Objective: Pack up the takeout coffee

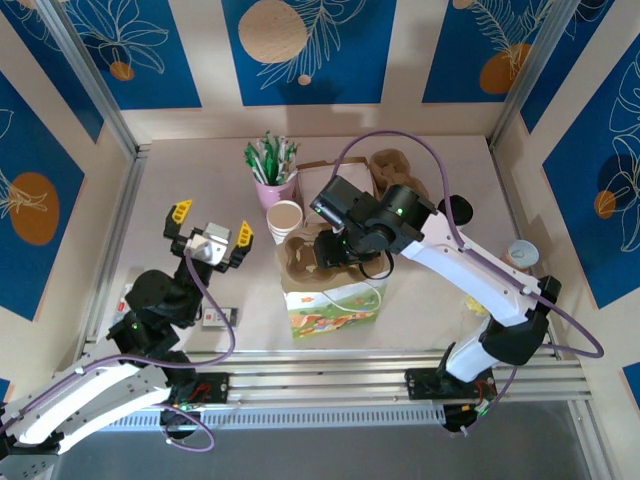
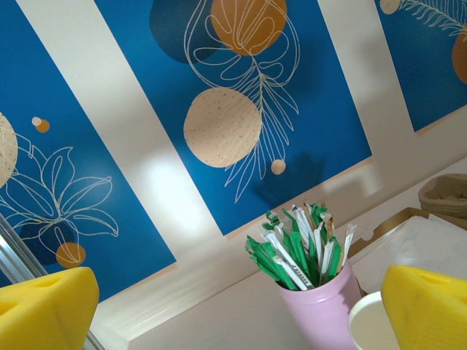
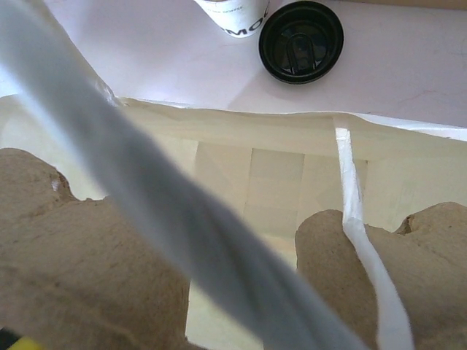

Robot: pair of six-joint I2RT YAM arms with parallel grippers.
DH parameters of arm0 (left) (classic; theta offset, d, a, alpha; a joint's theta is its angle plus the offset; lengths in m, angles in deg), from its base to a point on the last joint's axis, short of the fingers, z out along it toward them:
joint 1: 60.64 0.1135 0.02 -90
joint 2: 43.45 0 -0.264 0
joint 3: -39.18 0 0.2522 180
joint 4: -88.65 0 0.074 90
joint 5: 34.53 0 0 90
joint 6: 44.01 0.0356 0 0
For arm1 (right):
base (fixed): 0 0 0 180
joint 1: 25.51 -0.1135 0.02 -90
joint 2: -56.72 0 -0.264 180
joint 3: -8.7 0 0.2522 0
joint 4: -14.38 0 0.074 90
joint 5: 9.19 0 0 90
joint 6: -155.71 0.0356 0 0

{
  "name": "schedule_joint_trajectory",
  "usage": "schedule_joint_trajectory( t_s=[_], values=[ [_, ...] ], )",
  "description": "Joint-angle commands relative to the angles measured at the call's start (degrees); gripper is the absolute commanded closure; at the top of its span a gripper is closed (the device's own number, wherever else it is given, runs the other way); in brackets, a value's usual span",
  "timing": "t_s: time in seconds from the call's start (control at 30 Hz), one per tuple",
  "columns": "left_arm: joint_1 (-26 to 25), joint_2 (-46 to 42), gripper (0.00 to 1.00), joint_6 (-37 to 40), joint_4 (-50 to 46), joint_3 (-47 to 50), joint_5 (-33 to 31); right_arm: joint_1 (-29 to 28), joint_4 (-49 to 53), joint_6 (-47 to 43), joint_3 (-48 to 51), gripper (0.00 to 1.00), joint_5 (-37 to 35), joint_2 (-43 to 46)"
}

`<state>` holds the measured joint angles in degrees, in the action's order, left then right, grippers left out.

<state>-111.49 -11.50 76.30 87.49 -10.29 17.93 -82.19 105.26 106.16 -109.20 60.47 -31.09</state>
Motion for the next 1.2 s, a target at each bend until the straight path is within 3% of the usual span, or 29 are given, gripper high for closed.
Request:
schedule_joint_trajectory(
  t_s=[0.0,0.77,1.17],
  values=[
    [0.46,-0.30,0.01,-0.77,0.50,-0.35,0.74,0.18,-0.40,-0.09,0.67,0.53,-0.88,-1.12],
    [0.48,-0.39,0.01,-0.95,0.35,-0.34,1.24,-4.22,3.74,0.64,3.89,0.53,-6.11,-4.19],
    [0.44,-0.48,0.01,-0.95,0.23,-0.37,1.30,-3.75,2.29,0.36,6.95,0.49,-4.39,-4.29]
  ],
)
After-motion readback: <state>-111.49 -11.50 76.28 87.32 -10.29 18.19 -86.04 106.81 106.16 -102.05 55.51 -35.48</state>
